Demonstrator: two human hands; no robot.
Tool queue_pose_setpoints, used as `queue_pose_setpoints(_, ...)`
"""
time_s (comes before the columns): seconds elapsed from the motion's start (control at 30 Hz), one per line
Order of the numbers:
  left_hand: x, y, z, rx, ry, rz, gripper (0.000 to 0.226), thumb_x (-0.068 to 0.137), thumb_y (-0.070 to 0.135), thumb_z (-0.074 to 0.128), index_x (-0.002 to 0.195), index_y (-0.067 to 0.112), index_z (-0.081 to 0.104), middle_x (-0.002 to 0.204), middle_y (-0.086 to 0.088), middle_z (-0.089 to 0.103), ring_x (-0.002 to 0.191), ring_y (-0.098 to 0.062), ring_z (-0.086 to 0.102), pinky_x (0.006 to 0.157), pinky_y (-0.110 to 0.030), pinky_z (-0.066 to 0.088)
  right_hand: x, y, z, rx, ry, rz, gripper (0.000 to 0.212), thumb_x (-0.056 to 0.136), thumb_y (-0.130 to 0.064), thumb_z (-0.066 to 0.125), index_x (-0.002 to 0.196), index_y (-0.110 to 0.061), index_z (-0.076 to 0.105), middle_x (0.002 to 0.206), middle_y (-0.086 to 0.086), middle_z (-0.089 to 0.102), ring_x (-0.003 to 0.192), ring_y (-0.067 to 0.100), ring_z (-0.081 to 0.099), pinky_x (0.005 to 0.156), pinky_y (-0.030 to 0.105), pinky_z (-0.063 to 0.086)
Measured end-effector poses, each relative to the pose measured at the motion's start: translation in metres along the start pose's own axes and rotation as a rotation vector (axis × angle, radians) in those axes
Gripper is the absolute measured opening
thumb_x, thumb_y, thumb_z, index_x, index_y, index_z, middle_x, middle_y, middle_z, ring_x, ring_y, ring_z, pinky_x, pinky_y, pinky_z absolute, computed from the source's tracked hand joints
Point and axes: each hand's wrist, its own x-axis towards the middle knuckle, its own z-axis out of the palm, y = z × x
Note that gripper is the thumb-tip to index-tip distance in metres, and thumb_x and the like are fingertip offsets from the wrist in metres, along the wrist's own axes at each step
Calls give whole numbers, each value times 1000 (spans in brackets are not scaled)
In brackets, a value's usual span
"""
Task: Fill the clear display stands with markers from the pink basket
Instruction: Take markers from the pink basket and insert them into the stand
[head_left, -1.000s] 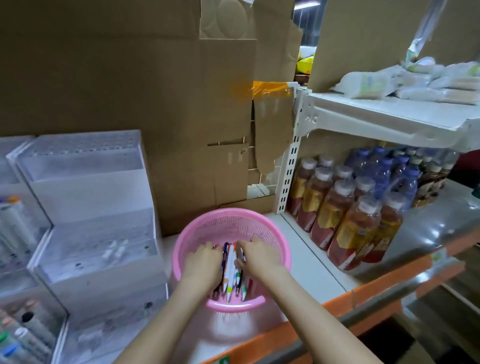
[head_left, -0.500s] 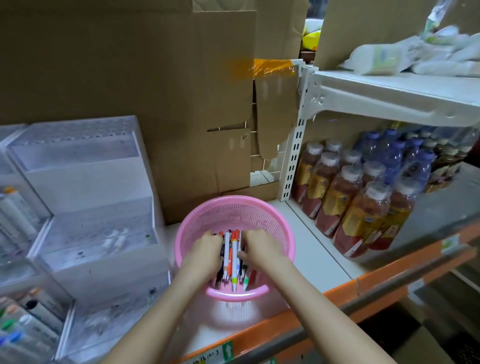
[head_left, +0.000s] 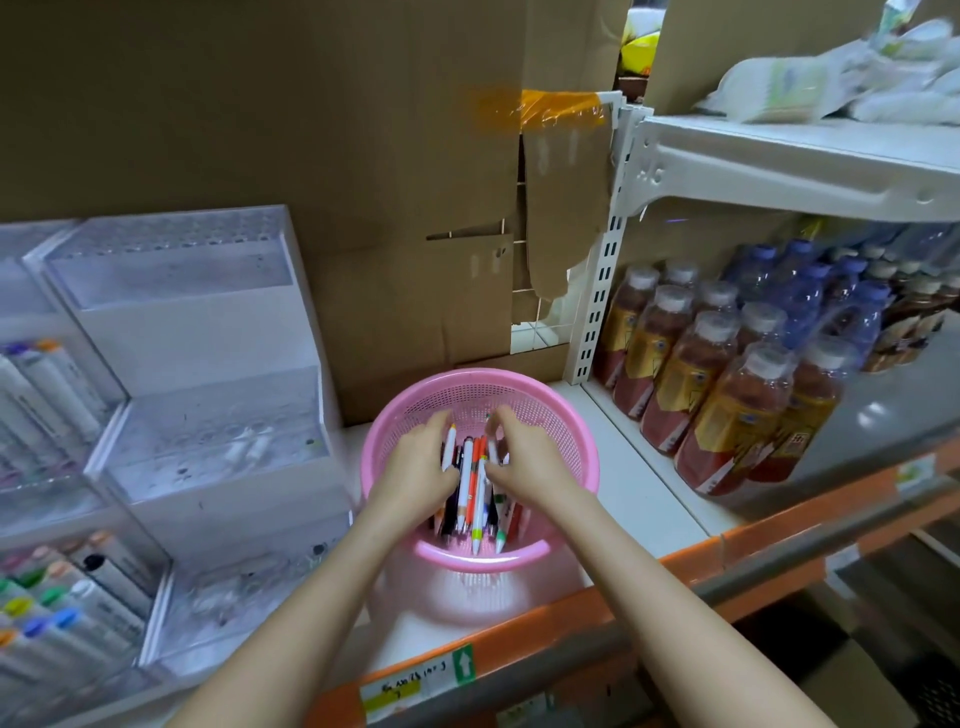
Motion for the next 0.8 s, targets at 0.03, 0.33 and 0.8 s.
queue_pose_setpoints(0.03, 0, -2, 0, -7, 11, 19, 62, 79, 7, 63, 138, 16, 43, 117, -6, 61, 98, -21, 60, 82, -30, 49, -1, 0, 0, 30, 11, -13, 47, 81, -6, 64, 122, -17, 42, 82, 3, 60, 68, 18, 58, 51, 30, 45)
queue_pose_setpoints(0.33, -7, 0, -4, -92, 144, 184, 46, 84, 11, 62, 126, 21, 48, 111, 3, 60, 80, -10, 56, 70, -19, 42, -10, -14, -5, 74, 114, -187, 62, 82, -7, 59, 138, -24, 38, 94, 4, 63, 81, 26, 62, 70, 39, 50)
queue_pose_setpoints(0.8, -30, 34, -63, -172, 377, 280, 44, 78, 8, 62, 114, 28, 45, 84, 13, 54, 69, -6, 58, 62, -34, 52, -32, -62, -32, 236, 248, -308, 62, 80, -3, 60, 129, -33, 37, 80, -9, 58, 67, 12, 61, 64, 43, 53)
